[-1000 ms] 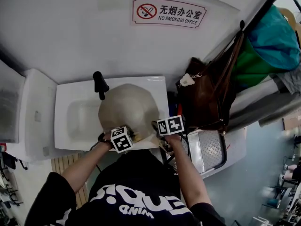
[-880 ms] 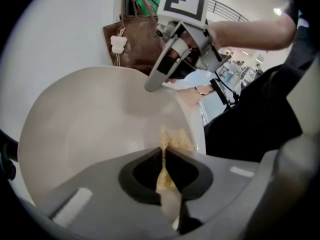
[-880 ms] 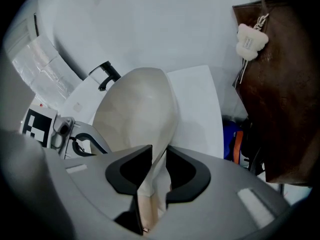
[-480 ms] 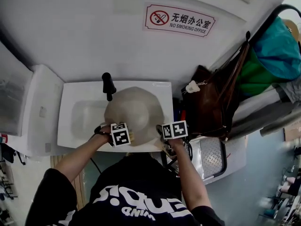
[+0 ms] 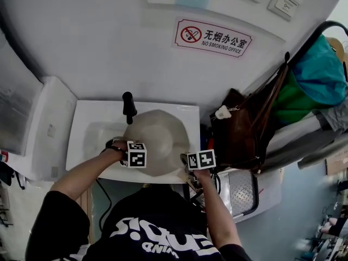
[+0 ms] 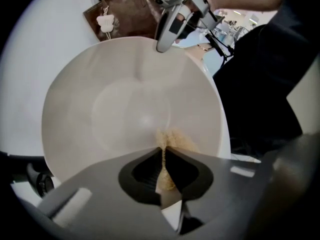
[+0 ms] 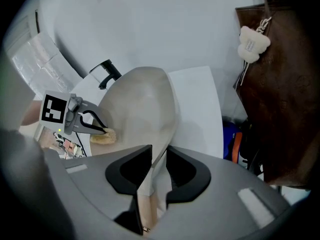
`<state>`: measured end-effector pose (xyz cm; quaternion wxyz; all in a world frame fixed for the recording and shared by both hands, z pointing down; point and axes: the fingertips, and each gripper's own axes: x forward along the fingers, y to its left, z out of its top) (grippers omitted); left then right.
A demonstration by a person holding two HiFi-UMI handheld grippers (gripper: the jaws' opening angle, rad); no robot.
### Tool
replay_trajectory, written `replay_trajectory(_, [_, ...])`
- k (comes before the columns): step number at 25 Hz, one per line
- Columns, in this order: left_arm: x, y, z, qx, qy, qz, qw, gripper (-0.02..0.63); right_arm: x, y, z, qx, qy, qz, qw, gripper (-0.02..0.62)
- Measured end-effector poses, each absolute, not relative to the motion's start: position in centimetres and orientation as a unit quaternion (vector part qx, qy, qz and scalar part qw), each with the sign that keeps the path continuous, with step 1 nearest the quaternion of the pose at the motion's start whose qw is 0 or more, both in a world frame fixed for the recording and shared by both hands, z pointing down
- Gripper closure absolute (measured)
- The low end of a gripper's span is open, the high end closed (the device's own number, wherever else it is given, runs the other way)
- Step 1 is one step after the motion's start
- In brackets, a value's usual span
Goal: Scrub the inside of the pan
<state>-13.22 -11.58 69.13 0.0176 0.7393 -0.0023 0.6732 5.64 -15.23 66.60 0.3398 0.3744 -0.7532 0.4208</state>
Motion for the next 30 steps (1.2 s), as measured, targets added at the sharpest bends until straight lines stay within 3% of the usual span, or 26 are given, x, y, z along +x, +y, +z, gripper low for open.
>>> replay_trajectory(17, [-15.7,-17.7,70.1,0.630,0.036,0.762,-0.145,0.586,5.7,-15.3,66.4,0.374,-0.754,0.416,0.345,0.499])
replay_trajectory(27, [-14.6,-17.7,70.4,0.609,0.055,0.771,-0.176,0.588,5.7,-15.2,66.2,0.377,-0.753,0.415,0.343,0.497])
replay_trajectory(30, [-14.5,-17.9,70.2,0.590,0.064,0.776,-0.214,0.588,5.8,-15.1,66.2,0.378,-0.753,0.415,0.344,0.497])
